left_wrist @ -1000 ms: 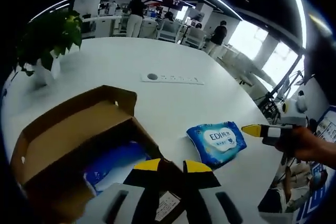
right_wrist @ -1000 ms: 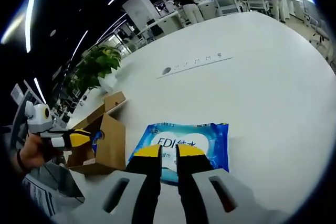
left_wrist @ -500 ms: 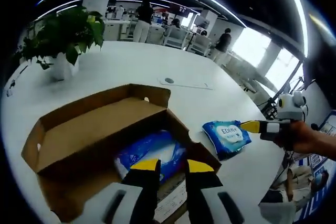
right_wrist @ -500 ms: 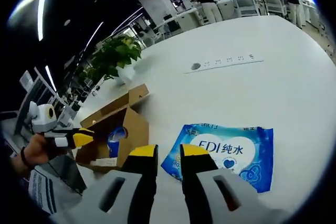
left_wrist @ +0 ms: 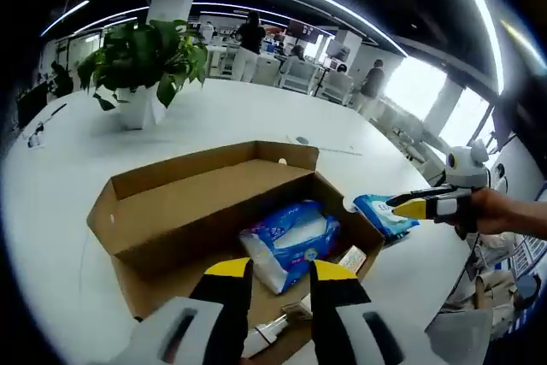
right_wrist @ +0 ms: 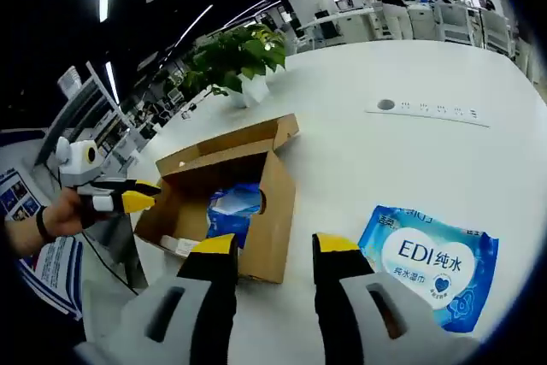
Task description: Operate the shoe box by opening the lid, removing the specified soft item, and placing it in the target area until the item is outside and the box remains undamaged.
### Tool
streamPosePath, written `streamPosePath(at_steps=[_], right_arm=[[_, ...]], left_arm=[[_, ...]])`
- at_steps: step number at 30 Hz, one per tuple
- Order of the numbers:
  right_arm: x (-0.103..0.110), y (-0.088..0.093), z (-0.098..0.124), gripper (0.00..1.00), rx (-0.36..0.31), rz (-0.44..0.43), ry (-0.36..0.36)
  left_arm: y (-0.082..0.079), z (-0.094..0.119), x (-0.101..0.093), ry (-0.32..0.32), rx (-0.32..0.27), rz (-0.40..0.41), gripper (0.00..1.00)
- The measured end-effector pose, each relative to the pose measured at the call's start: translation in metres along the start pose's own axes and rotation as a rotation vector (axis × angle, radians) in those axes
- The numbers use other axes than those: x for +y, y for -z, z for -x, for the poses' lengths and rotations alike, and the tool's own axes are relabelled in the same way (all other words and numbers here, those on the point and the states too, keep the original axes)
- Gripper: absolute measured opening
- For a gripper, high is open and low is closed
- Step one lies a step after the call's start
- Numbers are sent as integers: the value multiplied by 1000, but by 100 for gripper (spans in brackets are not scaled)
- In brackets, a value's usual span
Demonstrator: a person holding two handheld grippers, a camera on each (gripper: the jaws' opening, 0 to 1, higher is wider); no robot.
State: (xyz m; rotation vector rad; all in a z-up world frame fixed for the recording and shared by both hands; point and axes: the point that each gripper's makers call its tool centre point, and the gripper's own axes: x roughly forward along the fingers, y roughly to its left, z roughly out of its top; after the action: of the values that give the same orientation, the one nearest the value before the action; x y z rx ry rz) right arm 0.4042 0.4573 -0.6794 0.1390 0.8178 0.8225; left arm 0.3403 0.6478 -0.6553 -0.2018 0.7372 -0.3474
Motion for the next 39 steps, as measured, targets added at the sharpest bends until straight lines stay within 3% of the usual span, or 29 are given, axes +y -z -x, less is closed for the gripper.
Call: streamPosePath(at_steps=[12,25,39], right_arm=[[30,-7,-22,35,34,71,-45],[54,-5,-41,36,78,122,-84],[62,-2,-54,36,126,184,-93]], left_arm=[[11,28,35,-55,-43,61,29],[19,46,53,-85,-79,100,29],[32,54,63,-98,-87,136,29]])
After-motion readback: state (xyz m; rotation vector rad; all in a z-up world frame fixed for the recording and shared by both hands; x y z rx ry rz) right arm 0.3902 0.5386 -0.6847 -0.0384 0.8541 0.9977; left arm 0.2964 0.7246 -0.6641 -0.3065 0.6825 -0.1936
